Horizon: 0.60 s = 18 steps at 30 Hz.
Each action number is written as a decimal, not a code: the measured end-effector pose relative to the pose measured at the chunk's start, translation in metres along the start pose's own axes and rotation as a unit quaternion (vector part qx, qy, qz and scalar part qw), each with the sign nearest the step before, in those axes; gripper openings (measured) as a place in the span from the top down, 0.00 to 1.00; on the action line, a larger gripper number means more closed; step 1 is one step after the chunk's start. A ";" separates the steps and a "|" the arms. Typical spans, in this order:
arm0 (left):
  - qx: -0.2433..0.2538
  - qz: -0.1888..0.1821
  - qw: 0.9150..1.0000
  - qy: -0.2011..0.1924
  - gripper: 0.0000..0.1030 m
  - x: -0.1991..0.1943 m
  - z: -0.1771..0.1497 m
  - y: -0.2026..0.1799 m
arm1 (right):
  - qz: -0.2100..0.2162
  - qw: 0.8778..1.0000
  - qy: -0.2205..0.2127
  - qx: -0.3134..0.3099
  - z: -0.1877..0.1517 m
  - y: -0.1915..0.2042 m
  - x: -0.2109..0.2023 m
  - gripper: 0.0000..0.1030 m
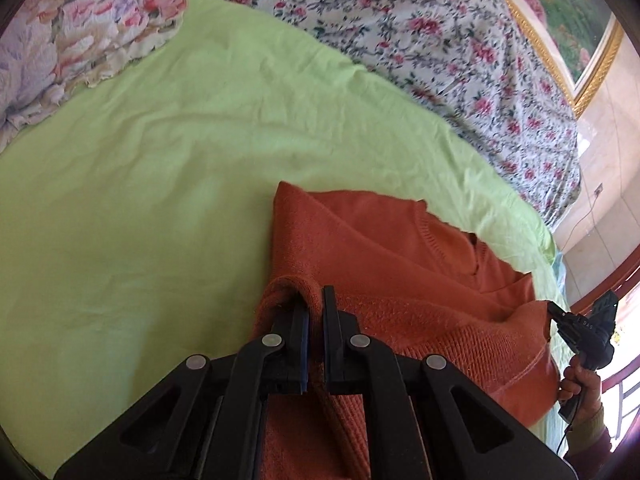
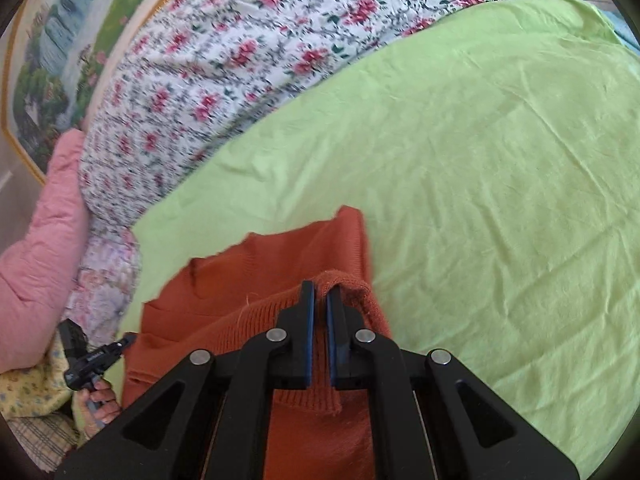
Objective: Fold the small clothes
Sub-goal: 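Grasp the hem with both tools and lift it toward the collar, then lay the hem over the collar with both tools and open them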
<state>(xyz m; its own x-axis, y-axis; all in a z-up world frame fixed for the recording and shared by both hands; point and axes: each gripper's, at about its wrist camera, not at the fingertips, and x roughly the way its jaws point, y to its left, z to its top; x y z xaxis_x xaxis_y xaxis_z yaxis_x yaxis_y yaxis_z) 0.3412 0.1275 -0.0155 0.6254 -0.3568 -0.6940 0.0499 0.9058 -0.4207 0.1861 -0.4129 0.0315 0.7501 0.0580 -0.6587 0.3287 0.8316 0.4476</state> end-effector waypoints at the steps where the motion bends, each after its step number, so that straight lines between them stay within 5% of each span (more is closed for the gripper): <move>1: 0.001 0.000 1.000 0.002 0.97 0.002 -0.001 0.000 | -0.012 1.000 0.005 -0.001 -0.001 -0.001 0.004 0.94; 9: 0.033 -0.001 0.999 0.011 0.79 -0.042 -0.030 -0.012 | -0.045 0.999 0.001 0.011 -0.009 0.001 -0.016 0.81; 13: 0.084 -0.050 0.994 0.040 0.68 -0.063 -0.073 -0.050 | -0.021 0.999 -0.003 -0.044 -0.030 0.028 -0.041 0.81; 18: 0.141 -0.073 0.982 0.103 0.62 -0.032 -0.112 -0.102 | 0.053 0.984 0.105 -0.133 -0.075 0.073 -0.017 0.81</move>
<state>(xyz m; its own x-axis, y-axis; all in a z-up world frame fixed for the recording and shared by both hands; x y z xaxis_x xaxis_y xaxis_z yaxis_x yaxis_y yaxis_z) 0.2290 0.0209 -0.0162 0.4261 -0.4991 -0.7545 0.3587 0.8589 -0.3656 0.1546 -0.3115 0.0305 0.6284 0.2422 -0.7392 0.0723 0.9280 0.3655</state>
